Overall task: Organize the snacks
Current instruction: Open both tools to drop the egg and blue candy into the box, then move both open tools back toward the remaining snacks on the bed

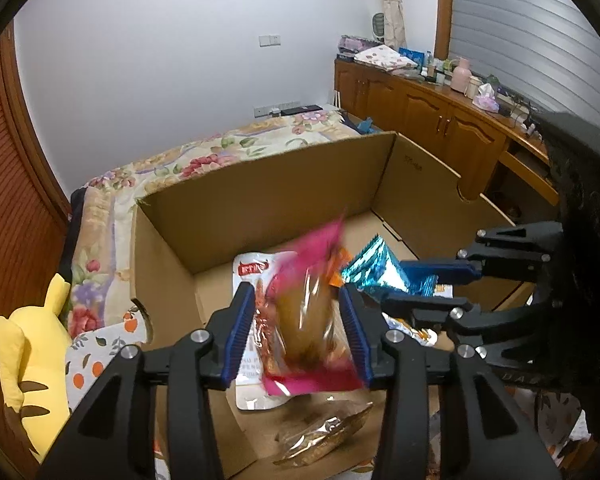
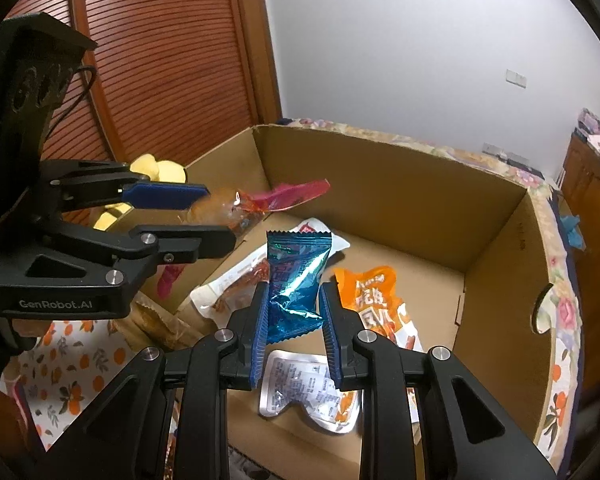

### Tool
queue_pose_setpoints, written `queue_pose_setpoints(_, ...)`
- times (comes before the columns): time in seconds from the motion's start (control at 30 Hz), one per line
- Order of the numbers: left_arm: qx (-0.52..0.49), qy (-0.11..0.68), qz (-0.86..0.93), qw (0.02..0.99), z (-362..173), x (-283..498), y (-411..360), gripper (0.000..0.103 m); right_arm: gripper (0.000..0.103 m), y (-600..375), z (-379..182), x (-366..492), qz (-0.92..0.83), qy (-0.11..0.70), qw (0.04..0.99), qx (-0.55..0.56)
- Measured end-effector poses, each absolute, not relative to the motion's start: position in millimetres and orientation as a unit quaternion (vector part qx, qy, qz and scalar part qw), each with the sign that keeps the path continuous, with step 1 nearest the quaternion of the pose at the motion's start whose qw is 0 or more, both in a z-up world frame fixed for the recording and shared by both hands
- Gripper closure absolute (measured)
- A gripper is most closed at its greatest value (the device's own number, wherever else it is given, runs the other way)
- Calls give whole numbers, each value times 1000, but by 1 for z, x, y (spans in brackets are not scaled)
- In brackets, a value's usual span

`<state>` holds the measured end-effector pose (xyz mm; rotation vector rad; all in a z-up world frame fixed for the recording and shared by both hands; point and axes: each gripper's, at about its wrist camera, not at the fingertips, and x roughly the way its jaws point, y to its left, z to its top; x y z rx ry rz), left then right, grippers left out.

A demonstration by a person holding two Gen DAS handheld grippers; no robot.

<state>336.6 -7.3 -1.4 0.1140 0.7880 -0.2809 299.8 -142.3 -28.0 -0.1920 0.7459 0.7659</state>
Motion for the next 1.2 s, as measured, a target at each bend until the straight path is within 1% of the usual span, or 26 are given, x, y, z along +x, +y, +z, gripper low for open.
queue_pose_setpoints(0.2, 39, 364, -124, 922, 4, 332, 6, 44, 79, -133, -31, 305, 360, 366, 853, -98)
queue_pose_setpoints(0.3, 34, 356, -119, 926, 5, 327, 10, 43, 78, -130, -33, 306, 358, 370, 852, -98)
queue_pose_setpoints(0.37, 34, 351, -119, 928, 5, 322, 13, 42, 74, -131, -33, 306, 354, 371, 853, -94)
queue_pose_setpoints(0.43, 38, 344, -115, 931, 6, 315, 14, 39, 72, -131, -33, 306, 351, 372, 855, -91)
queue_pose_setpoints(0.47, 39, 340, -116, 932, 6, 312, 13, 35, 71, -130, -33, 305, 349, 372, 855, -91)
queue_pose_setpoints(0.5, 42, 334, -116, 934, 7, 307, 12, 33, 71, -130, -32, 304, 348, 372, 856, -90)
queue_pose_setpoints(0.63, 52, 322, -112, 939, 11, 294, 12, 32, 70, -135, -27, 296, 345, 365, 861, -85)
queue_pose_setpoints(0.87, 56, 308, -112, 943, 21, 275, 9, 29, 66, -151, -13, 280, 329, 350, 874, -76)
queue_pose_setpoints(1.03, 53, 301, -112, 945, 24, 260, 9, 25, 54, -160, -6, 266, 309, 333, 887, -81)
queue_pose_setpoints(1.13, 50, 298, -118, 946, 26, 250, 7, 23, 41, -163, -1, 256, 303, 321, 893, -83)
queue_pose_setpoints(1.2, 46, 297, -122, 946, 28, 243, 6, 20, 38, -166, 2, 249, 298, 318, 896, -82)
